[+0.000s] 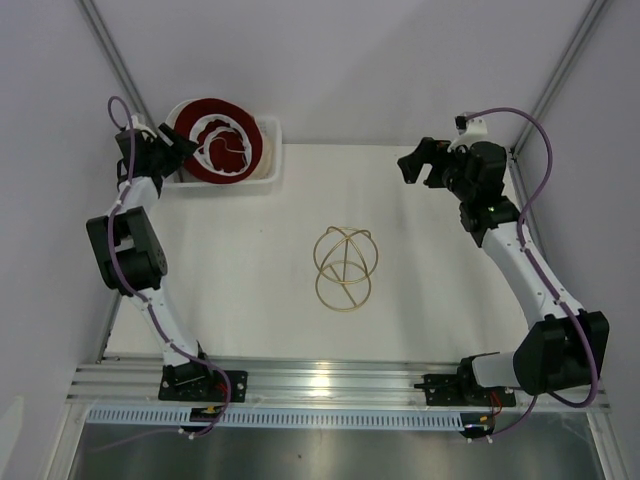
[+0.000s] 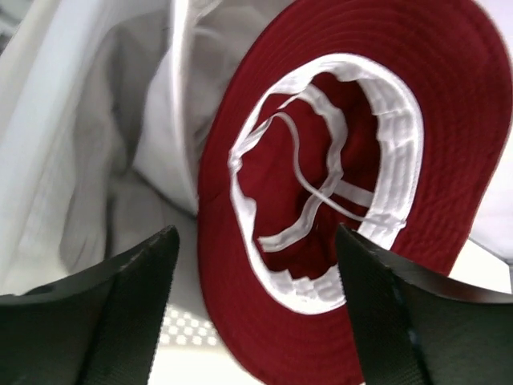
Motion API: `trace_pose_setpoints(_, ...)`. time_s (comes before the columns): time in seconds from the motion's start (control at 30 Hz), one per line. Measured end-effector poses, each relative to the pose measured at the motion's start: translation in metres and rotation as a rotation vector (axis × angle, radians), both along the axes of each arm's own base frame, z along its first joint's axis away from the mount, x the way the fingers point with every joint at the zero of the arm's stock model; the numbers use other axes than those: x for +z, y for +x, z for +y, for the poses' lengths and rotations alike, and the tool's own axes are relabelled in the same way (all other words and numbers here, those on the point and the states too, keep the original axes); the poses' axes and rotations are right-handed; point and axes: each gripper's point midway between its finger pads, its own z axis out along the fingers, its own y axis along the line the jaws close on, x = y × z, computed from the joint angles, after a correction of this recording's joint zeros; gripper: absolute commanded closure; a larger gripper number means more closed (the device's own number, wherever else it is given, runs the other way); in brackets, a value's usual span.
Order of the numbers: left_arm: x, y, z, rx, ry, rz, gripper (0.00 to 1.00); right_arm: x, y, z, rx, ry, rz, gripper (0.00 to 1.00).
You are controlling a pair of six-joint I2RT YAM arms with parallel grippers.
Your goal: Stack the hats
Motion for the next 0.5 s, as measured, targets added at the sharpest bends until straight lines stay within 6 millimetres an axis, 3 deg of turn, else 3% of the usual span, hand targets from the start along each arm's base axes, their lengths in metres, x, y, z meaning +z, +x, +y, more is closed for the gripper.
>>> trace_pose_setpoints(0.1,0.000,0.006,-0.006,-0.045,-0.012,-0.033,0.32,-0.004,0.002,0.001,0.001,0.011,0.015,0.01)
trace_pose_setpoints(0.17,0.002,0.009,-0.009,-0.069,-0.014,-0.054,0.47,-0.006,0.004,0.002,-0.001,0.022,0.022,0.00)
trace_pose_setpoints(0.3,0.011,0.012,-0.014,-0.117,0.009,-0.105,0.58,-0.010,0.007,0.005,0.000,0.046,0.038,0.01)
trace_pose_setpoints(0.4,0.014,0.012,-0.016,-0.144,0.030,-0.117,0.81,-0.012,0.009,0.007,0.004,0.063,0.048,0.00)
trace_pose_setpoints(0.43,0.015,0.011,-0.017,-0.155,0.039,-0.121,0.99,-0.012,0.009,0.008,0.007,0.072,0.048,0.00)
trace_pose_setpoints(0.5,0.017,0.012,-0.017,-0.168,0.065,-0.131,0.99,-0.011,0.010,0.010,0.010,0.086,0.048,0.01)
